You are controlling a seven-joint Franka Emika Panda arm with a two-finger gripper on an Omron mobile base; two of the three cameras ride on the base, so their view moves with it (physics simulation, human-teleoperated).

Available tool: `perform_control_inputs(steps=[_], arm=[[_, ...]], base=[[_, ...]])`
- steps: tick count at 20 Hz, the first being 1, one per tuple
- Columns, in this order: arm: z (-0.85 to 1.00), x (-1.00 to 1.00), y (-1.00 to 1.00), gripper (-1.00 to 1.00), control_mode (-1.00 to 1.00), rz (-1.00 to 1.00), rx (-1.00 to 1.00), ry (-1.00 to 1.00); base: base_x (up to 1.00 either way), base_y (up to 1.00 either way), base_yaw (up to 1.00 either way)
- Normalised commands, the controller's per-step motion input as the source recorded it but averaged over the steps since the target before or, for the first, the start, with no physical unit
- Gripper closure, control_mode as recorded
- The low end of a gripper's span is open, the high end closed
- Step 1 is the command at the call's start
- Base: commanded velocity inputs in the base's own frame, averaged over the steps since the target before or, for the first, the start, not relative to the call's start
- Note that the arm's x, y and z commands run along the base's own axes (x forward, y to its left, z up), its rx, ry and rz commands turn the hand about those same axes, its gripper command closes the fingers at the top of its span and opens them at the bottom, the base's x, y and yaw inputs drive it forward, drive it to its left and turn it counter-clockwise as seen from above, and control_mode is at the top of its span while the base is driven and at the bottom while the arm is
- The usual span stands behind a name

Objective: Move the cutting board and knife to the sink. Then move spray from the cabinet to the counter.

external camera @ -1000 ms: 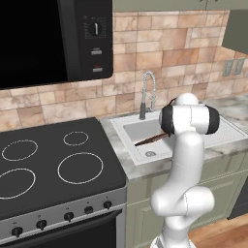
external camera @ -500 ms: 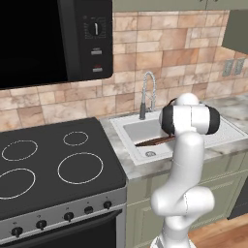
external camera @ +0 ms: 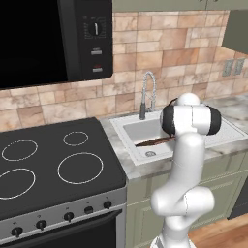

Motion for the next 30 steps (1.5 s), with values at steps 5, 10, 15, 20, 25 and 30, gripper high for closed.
perform_control_inputs(steps=[5, 10, 15, 20, 25, 30], arm=[[-0.14, -0.22, 0.08, -1.00, -1.00, 0.00, 0.03, 0.00], [-0.17, -0.28, 0.05, -1.00, -1.00, -0.01, 0.00, 0.11], [-0.16, -0.25, 0.04, -1.00, -1.00, -0.01, 0.00, 0.15], [-0.06, -0.17, 0.06, -1.00, -1.00, 0.00, 0.00, 0.07], [-0.03, -0.19, 0.05, -1.00, -1.00, 0.00, 0.00, 0.03], [0.00, -0.14, 0.00, -1.00, -1.00, 0.00, 0.00, 0.03]], base=[[0.00, 0.00, 0.00], [0.00, 0.00, 0.00], [0.00, 0.00, 0.00], [0.00, 0.00, 0.00], [0.00, 0.00, 0.00], [0.00, 0.00, 0.00]])
